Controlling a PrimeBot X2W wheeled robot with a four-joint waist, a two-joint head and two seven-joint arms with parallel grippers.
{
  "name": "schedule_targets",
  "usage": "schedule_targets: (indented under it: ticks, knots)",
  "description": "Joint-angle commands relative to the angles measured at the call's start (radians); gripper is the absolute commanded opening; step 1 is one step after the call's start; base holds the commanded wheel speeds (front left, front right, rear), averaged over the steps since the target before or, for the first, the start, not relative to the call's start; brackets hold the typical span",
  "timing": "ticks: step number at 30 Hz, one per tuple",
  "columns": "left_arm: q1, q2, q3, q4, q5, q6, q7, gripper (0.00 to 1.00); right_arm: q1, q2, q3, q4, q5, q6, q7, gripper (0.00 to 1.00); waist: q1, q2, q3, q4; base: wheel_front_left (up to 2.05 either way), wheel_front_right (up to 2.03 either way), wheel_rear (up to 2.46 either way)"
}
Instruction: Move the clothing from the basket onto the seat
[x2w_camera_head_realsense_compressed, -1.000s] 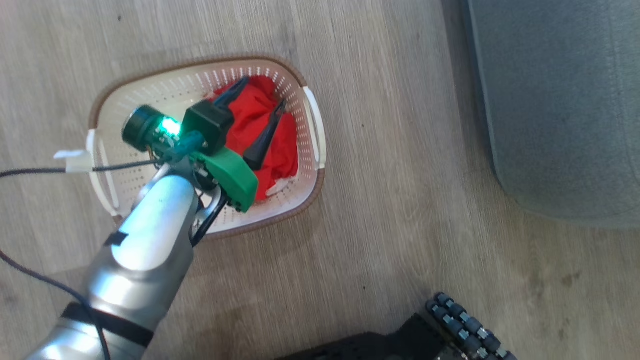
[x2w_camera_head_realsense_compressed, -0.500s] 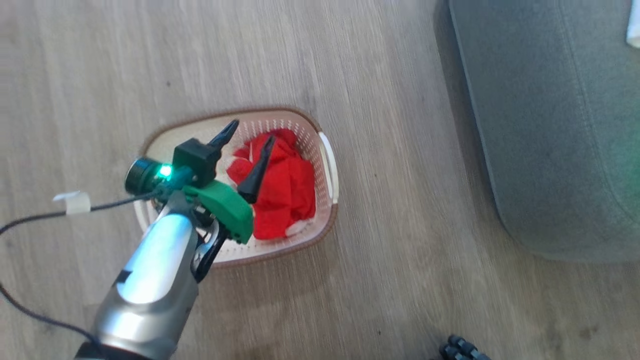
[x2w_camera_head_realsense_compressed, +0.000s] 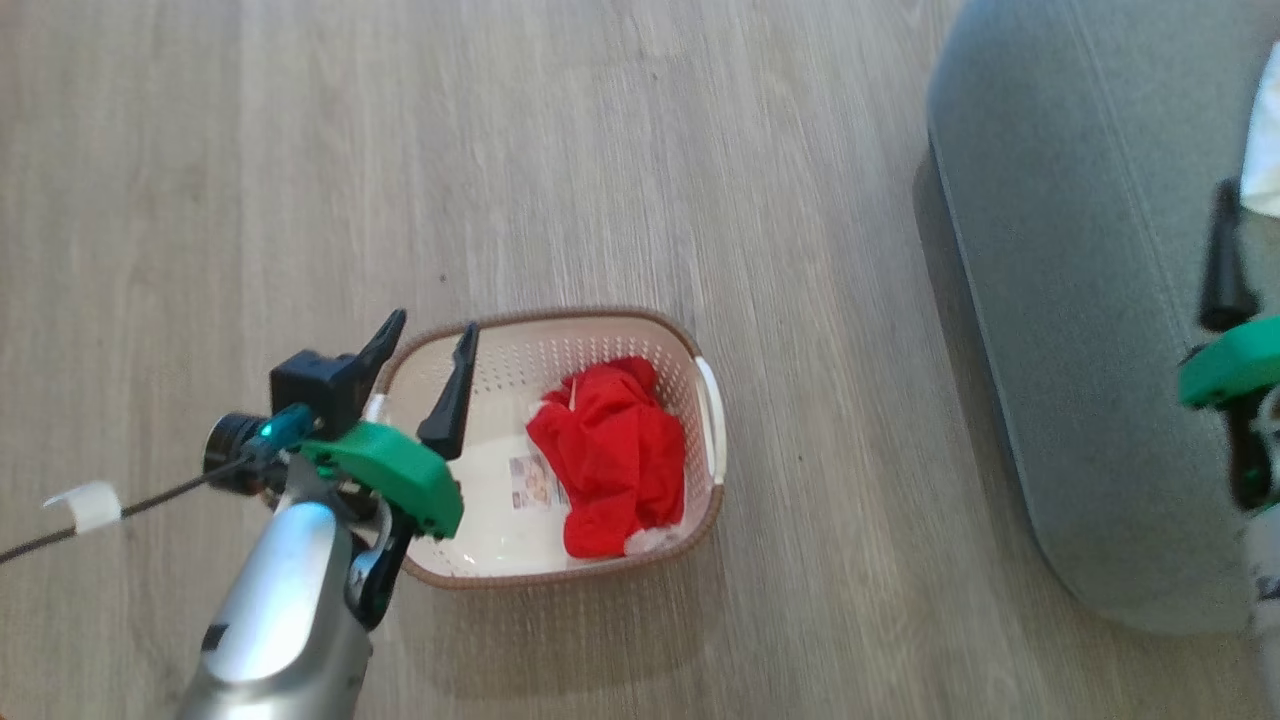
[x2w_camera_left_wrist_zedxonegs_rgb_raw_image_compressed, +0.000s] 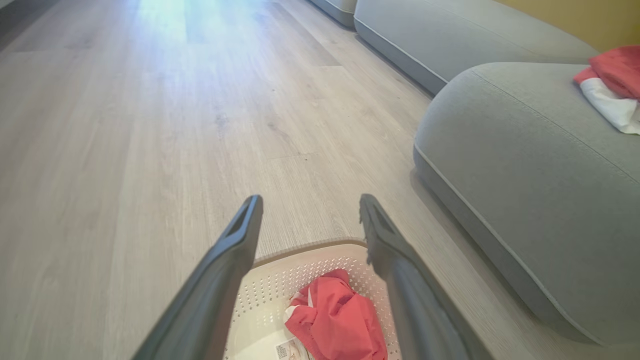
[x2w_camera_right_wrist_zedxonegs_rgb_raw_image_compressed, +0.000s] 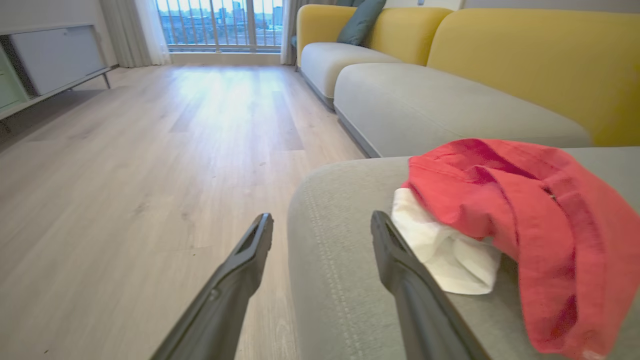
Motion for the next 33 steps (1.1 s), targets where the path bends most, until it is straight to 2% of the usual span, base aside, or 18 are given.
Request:
schedule_targets:
  ticks: [1, 10, 16, 23, 33]
  knots:
    - [-0.003, 0.009, 0.047, -0.038, 0.009, 0.003, -0.013, 1.00, 0.011, -0.001, 0.029, -0.043, 0.007, 0.000, -0.009, 1.00, 0.0001, -0.0001, -0.037, 0.023, 0.00, 0.00, 0.00]
    - [0.087, -0.004, 0.187, -0.093, 0.064, 0.043, -0.013, 1.00, 0.075, 0.062, 0.157, -0.135, 0.042, 0.000, -0.009, 1.00, 0.0001, -0.0001, -0.130, 0.049, 0.00, 0.00, 0.00]
    - [0.131, -0.016, 0.257, -0.157, 0.097, 0.053, -0.013, 1.00, 0.104, 0.082, 0.219, -0.162, 0.070, 0.000, -0.009, 1.00, 0.0001, -0.0001, -0.162, 0.059, 0.00, 0.00, 0.00]
    - [0.178, -0.026, 0.300, -0.209, 0.130, 0.045, -0.013, 1.00, 0.158, 0.116, 0.303, -0.182, 0.082, 0.000, -0.009, 1.00, 0.0001, -0.0001, -0.199, 0.059, 0.00, 0.00, 0.00]
    - [0.251, -0.033, 0.338, -0.263, 0.144, 0.051, -0.013, 1.00, 0.202, 0.161, 0.323, -0.179, 0.066, 0.000, -0.009, 1.00, 0.0001, -0.0001, -0.237, 0.053, 0.00, 0.00, 0.00]
